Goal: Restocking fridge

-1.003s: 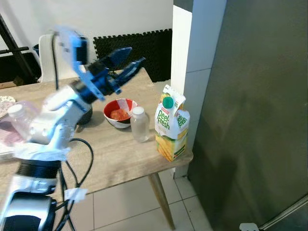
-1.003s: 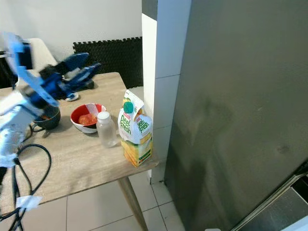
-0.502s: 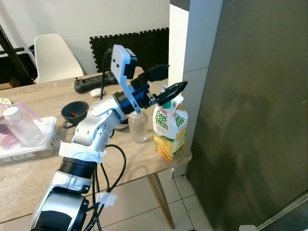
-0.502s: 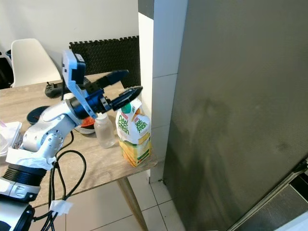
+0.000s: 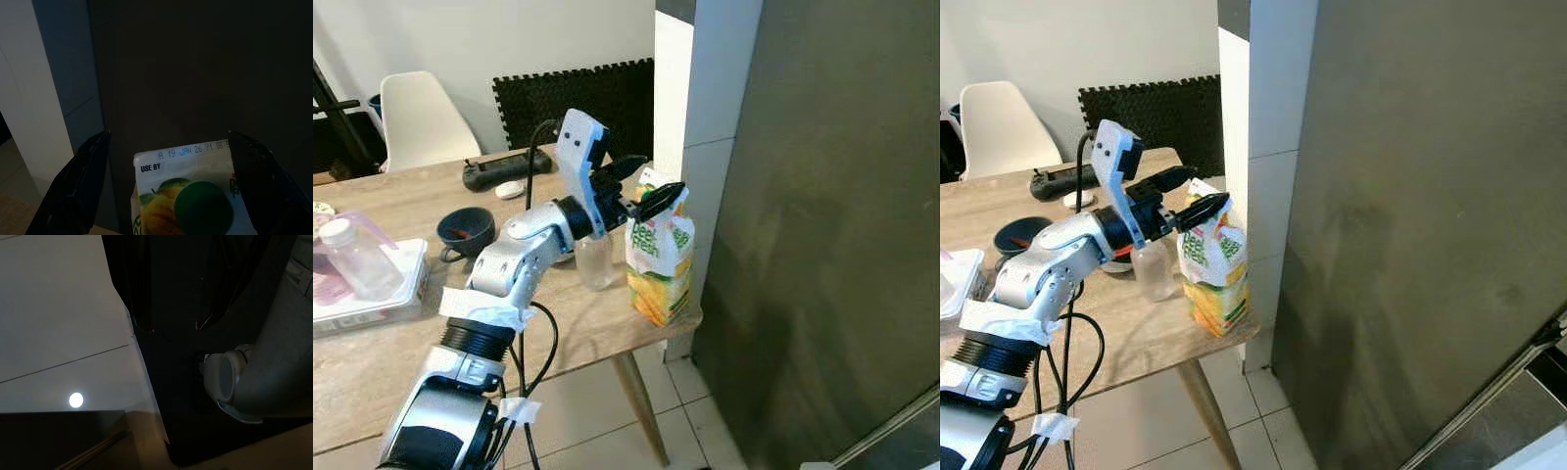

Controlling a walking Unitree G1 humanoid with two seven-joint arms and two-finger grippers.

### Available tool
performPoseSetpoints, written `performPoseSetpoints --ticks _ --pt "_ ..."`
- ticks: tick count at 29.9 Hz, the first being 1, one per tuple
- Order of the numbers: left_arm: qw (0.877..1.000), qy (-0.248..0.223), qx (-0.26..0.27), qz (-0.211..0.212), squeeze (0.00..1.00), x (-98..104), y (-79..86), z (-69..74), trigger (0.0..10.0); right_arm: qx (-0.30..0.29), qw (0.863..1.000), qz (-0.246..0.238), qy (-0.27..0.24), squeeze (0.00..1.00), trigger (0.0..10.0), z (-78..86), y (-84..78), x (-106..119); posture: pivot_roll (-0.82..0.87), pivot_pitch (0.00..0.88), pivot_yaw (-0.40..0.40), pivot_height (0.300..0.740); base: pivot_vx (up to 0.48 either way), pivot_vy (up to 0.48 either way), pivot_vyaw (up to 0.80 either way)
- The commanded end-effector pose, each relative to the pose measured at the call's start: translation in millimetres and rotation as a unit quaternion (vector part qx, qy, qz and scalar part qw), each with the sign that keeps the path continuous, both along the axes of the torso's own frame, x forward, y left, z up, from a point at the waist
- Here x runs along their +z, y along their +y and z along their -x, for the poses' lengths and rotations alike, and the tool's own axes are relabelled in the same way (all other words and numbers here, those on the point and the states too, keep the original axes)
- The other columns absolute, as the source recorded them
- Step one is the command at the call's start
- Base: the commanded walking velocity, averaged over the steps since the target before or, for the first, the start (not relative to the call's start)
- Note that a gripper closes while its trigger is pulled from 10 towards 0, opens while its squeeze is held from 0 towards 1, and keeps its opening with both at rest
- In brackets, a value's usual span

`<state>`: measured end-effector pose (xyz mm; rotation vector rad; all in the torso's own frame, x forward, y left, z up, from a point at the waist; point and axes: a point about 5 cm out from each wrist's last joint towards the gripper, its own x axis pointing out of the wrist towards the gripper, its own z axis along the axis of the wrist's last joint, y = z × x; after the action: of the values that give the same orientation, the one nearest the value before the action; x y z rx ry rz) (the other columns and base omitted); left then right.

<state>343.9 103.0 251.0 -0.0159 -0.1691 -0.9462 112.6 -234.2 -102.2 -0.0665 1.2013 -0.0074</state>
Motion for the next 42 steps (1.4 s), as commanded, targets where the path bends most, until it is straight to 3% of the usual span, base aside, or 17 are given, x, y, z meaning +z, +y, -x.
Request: performPoseSetpoints --ticks 1,8,10,15,24,28,42 --pt "1.0 0.002 -0.009 -0.006 0.0 -0.1 -7.3 3.1 10.0 0.002 1.0 -0.003 0.001 0.0 10.0 1.2 2.8 -1.0 -0.06 0.0 0.031 0.74 0.0 0.0 0.0" --pt "0.998 0.002 -0.062 0.034 0.0 4.0 -10.4 12.9 10.0 0.003 1.0 -0.002 0.001 0.0 10.0 0.6 2.8 -0.8 -0.06 0.0 0.031 0.74 0.0 0.0 0.0" --pt "0.992 -0.005 -0.117 0.053 0.0 6.1 -9.4 23.9 10.0 0.003 1.0 -0.002 0.001 0.0 10.0 0.4 2.8 -0.7 -0.06 0.0 0.031 0.74 0.0 0.0 0.0" --pt "0.986 -0.011 -0.164 0.036 0.0 4.8 -2.3 36.4 10.0 0.004 1.0 -0.003 0.001 0.0 10.0 0.3 2.9 -0.7 -0.06 0.0 0.033 0.74 0.0 0.0 0.0" --pt "0.991 -0.028 -0.128 -0.009 0.0 6.5 19.2 32.4 10.0 0.004 1.0 -0.002 0.0 0.0 10.0 0.2 2.9 -0.7 -0.06 0.0 0.034 0.74 0.0 0.0 0.0" --pt "0.992 -0.031 -0.116 -0.023 0.0 4.3 21.0 30.9 10.0 0.004 1.0 -0.002 0.0 0.0 10.0 -0.1 2.5 -0.5 -0.06 0.0 0.031 0.74 0.0 0.0 0.0" --pt "0.998 -0.027 -0.059 -0.006 0.0 -0.9 21.7 17.2 10.0 0.008 1.0 -0.003 0.0 0.0 10.0 -1.1 2.7 -0.3 -0.06 0.0 0.028 0.74 0.0 0.0 0.0"
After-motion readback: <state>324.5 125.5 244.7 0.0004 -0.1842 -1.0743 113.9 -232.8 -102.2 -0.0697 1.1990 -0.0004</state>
